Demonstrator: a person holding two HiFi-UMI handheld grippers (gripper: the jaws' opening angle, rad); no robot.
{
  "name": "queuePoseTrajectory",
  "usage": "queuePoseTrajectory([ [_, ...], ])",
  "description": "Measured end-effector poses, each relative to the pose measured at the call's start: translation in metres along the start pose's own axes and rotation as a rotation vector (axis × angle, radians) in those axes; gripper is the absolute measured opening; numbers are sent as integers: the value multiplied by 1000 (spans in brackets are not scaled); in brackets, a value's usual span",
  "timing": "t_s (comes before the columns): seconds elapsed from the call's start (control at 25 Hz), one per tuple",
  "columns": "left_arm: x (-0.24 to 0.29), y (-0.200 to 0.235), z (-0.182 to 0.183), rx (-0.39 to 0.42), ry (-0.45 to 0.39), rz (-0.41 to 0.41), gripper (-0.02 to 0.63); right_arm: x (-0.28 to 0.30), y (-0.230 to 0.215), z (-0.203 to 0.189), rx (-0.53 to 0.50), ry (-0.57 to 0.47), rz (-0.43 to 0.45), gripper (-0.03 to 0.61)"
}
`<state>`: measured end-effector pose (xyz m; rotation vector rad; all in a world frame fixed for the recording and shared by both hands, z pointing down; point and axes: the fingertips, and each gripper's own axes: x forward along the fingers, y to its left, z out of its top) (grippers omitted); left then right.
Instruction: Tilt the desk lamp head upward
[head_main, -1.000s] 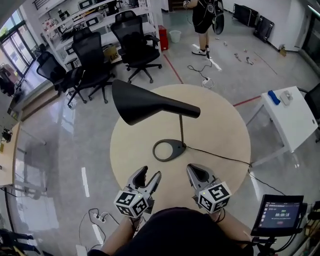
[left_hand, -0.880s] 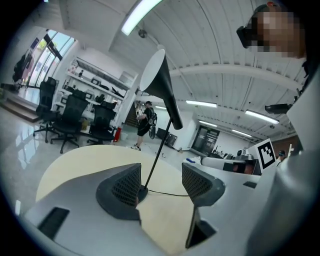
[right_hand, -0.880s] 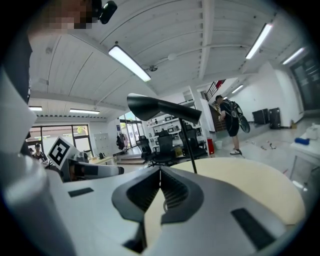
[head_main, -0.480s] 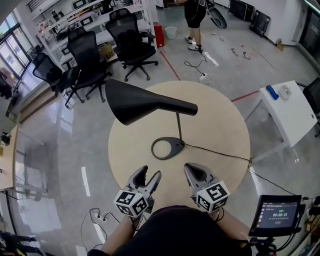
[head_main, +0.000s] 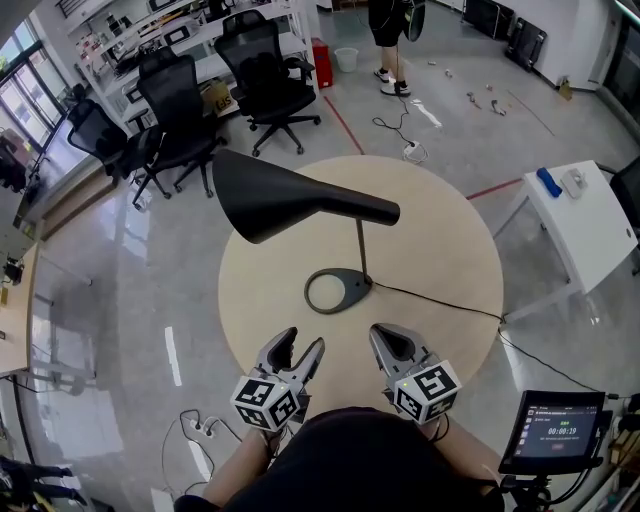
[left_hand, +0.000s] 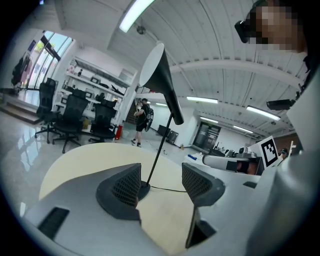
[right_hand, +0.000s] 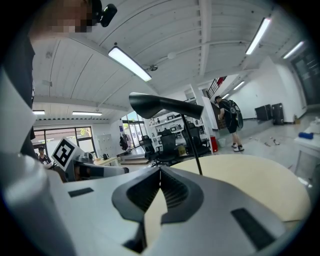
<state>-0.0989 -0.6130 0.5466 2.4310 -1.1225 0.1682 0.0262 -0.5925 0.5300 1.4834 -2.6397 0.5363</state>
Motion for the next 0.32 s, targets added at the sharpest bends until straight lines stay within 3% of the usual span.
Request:
queuePoseTrajectory([
  [0.32,4,-8,-14,26,8,11,265,-10,-7,-15,10,6,7,5],
])
